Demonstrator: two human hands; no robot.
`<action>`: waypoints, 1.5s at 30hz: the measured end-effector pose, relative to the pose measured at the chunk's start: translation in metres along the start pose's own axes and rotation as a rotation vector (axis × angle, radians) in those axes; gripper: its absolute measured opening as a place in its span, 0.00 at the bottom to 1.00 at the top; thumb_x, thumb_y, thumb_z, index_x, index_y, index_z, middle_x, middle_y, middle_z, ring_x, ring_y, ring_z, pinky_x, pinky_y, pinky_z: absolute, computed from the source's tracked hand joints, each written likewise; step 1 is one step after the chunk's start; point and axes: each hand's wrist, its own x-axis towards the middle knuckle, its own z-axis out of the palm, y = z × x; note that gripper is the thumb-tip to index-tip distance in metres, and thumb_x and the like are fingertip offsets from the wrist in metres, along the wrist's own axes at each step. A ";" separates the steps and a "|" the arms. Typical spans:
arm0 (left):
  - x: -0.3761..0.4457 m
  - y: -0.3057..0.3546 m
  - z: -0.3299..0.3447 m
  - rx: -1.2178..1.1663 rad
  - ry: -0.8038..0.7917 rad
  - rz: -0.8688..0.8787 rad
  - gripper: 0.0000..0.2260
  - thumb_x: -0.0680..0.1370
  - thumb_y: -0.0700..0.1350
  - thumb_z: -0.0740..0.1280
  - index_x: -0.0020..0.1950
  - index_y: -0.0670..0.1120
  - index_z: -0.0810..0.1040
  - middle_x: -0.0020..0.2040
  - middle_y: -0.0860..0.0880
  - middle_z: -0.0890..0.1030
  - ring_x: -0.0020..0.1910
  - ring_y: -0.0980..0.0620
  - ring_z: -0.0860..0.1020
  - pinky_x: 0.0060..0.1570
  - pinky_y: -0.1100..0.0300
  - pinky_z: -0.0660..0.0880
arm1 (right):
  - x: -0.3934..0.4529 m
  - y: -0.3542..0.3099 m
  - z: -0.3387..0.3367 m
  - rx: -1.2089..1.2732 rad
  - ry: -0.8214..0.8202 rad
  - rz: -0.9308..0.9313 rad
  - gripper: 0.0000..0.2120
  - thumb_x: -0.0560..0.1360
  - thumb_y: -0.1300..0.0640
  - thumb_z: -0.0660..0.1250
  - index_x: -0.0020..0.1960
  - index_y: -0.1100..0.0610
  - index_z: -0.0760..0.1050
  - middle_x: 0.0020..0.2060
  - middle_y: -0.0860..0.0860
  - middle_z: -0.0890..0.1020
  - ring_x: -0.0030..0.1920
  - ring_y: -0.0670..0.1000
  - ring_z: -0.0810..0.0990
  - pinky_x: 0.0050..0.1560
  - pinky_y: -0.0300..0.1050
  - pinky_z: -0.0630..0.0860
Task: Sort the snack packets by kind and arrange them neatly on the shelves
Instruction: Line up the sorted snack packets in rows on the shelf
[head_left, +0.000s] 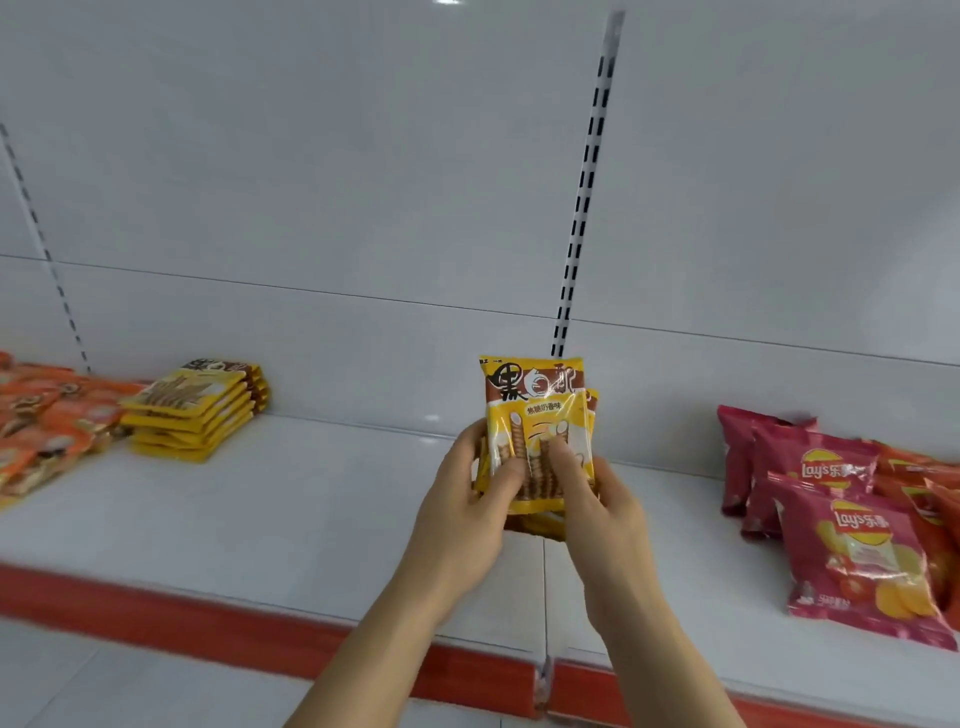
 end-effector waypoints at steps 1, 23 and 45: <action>-0.003 -0.002 -0.016 -0.015 0.009 -0.002 0.14 0.84 0.52 0.66 0.68 0.64 0.74 0.59 0.64 0.82 0.57 0.59 0.83 0.60 0.50 0.82 | -0.006 0.000 0.015 0.001 -0.011 -0.003 0.09 0.79 0.44 0.66 0.47 0.46 0.83 0.42 0.49 0.87 0.44 0.50 0.86 0.48 0.50 0.83; -0.033 -0.035 -0.297 -0.035 0.240 -0.177 0.17 0.72 0.73 0.53 0.57 0.71 0.68 0.45 0.76 0.76 0.40 0.84 0.71 0.48 0.63 0.71 | -0.092 0.016 0.283 0.037 -0.127 0.002 0.14 0.81 0.48 0.64 0.43 0.54 0.83 0.35 0.50 0.86 0.35 0.47 0.83 0.38 0.45 0.76; 0.010 -0.065 -0.472 -0.185 0.275 -0.108 0.12 0.81 0.54 0.69 0.61 0.67 0.73 0.56 0.61 0.84 0.59 0.59 0.81 0.64 0.50 0.75 | -0.079 0.052 0.400 -0.470 0.180 -0.161 0.10 0.80 0.54 0.67 0.58 0.43 0.82 0.48 0.41 0.80 0.49 0.45 0.79 0.43 0.30 0.69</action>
